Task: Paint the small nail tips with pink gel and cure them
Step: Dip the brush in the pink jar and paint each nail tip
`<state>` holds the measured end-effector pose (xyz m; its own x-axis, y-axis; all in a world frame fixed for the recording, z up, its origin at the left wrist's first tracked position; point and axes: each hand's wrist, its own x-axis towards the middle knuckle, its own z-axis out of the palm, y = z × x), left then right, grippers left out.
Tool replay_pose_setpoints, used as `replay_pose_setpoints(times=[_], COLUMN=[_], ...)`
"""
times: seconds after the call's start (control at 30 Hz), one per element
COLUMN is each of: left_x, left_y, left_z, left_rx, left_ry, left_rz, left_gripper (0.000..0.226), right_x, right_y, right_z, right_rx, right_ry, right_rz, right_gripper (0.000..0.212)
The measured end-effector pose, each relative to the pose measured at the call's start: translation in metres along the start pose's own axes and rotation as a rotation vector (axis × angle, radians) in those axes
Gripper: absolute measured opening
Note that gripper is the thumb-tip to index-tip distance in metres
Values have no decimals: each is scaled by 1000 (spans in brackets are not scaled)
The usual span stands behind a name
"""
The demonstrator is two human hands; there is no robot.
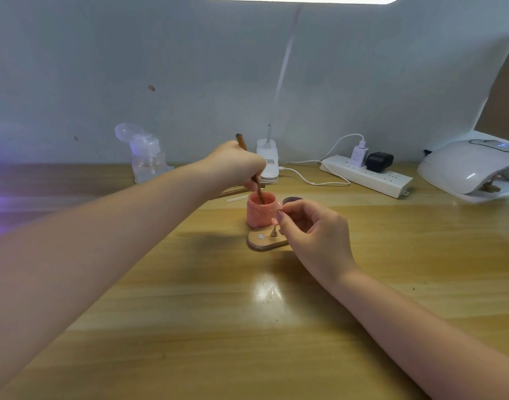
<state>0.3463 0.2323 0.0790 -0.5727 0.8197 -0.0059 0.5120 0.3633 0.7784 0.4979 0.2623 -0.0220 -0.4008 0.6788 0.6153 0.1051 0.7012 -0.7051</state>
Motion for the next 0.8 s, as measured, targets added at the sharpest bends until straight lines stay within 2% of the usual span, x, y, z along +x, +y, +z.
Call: replay_pose_setpoints(times=[0.1,0.3,0.43,0.7,0.8], left_x=[0,0,-1,-3,-6], left_y=[-5,-36,-62,-74,-69], left_z=[-13,-28,-37,-45,-38], left_rx=[-127,-410,-564,-698,-682], left_ry=[41,-78,-123,-104,-120], left_rz=[-59,-300,-402,-387,-382], left_gripper=[21,18,16,17,16], right_x=[0,-1,-1,-1,-1], right_y=[0,0,0,-1,-1], right_z=[0,0,0,-1,-2], right_rx=[-7,-9,-24,-43,-41], right_ry=[1,6,-7,-15,-23], right_rz=[-5,-17,-23,-48,-50], right_gripper=[3,3,4,5,4])
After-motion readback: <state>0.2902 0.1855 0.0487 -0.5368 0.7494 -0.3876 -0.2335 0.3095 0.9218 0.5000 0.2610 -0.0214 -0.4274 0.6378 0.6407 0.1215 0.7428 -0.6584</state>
